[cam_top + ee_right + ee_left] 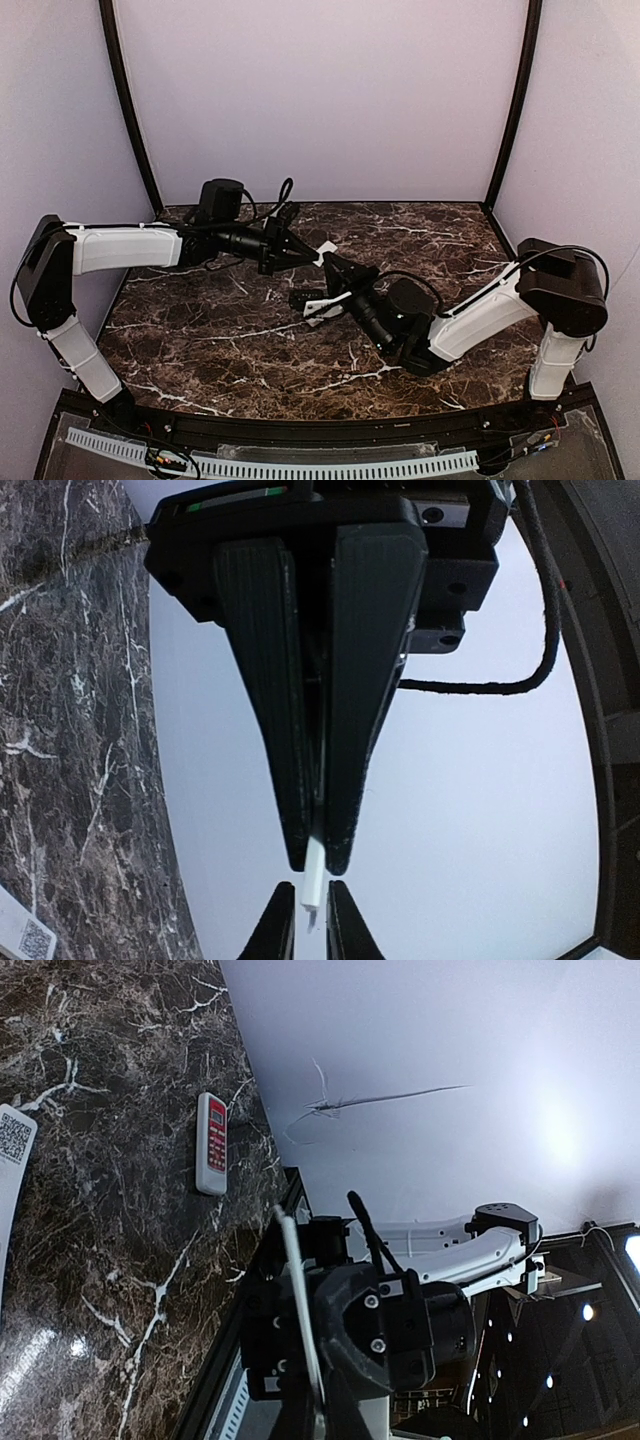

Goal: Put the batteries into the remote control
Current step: Pass from the right arm to the left, then pass from the left arm to the right

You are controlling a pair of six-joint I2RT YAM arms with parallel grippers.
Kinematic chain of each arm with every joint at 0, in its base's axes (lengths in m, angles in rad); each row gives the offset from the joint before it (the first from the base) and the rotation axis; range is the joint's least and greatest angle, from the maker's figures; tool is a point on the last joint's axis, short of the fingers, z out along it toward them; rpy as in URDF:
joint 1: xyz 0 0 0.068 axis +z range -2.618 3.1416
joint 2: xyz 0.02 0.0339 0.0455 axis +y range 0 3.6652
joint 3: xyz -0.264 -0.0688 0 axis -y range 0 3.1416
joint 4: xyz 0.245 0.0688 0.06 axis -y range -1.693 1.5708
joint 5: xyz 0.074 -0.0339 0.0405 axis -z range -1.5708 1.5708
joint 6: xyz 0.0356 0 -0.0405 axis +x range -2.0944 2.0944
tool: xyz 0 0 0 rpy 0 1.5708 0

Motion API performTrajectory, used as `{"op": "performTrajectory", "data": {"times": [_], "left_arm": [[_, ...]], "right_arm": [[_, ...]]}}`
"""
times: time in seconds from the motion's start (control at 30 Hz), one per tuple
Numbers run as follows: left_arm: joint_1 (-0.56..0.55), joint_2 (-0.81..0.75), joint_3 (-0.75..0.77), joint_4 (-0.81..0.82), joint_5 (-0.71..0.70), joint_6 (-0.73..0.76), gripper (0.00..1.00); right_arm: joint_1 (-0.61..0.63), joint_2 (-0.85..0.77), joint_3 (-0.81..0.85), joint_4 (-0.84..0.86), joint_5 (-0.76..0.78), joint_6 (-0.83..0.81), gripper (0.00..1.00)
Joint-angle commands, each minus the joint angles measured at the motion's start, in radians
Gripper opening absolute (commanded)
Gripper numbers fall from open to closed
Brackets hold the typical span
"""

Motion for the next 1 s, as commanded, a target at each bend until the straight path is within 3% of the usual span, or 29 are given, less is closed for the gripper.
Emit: {"op": "performTrajectory", "data": {"times": [0.0,0.07,0.1,0.17,0.3,0.43,0.5,0.6,0.77,0.97], "left_arm": [[-0.003,-0.021,0.017,0.068,0.028,-0.003,0.0],[0.005,-0.031,0.016,0.077,0.02,0.011,0.0],[0.009,-0.037,0.015,0.084,0.02,0.018,0.0],[0.024,-0.047,0.009,0.109,0.019,0.011,0.0],[0.059,-0.072,-0.001,0.136,0.014,0.023,0.01],[0.092,-0.112,-0.011,0.038,-0.028,0.16,0.0],[0.095,-0.131,-0.008,-0.059,-0.043,0.284,0.0],[0.095,-0.146,-0.02,-0.124,-0.026,0.421,0.0],[0.088,-0.147,-0.074,-0.1,0.0,0.519,0.0],[0.03,-0.174,-0.055,-0.241,-0.032,0.771,0.0]], "right_arm": [[0.013,0.0,0.004,0.178,0.014,0.017,0.28],[0.009,-0.024,-0.013,0.158,0.017,0.05,0.55],[0.006,-0.038,-0.02,0.138,0.021,0.074,0.62],[0.0,-0.075,-0.035,0.068,0.027,0.136,0.72],[-0.008,-0.158,-0.067,-0.141,0.031,0.32,0.83],[-0.058,-0.324,-0.047,-0.546,-0.059,0.685,0.84],[-0.124,-0.423,-0.007,-0.806,-0.23,0.893,0.85],[-0.278,-0.513,0.059,-1.008,-0.589,1.169,0.81],[-0.499,-0.504,0.16,-1.135,-1.024,1.439,0.74],[-0.612,-0.363,0.239,-1.108,-1.481,1.73,0.63]]}}
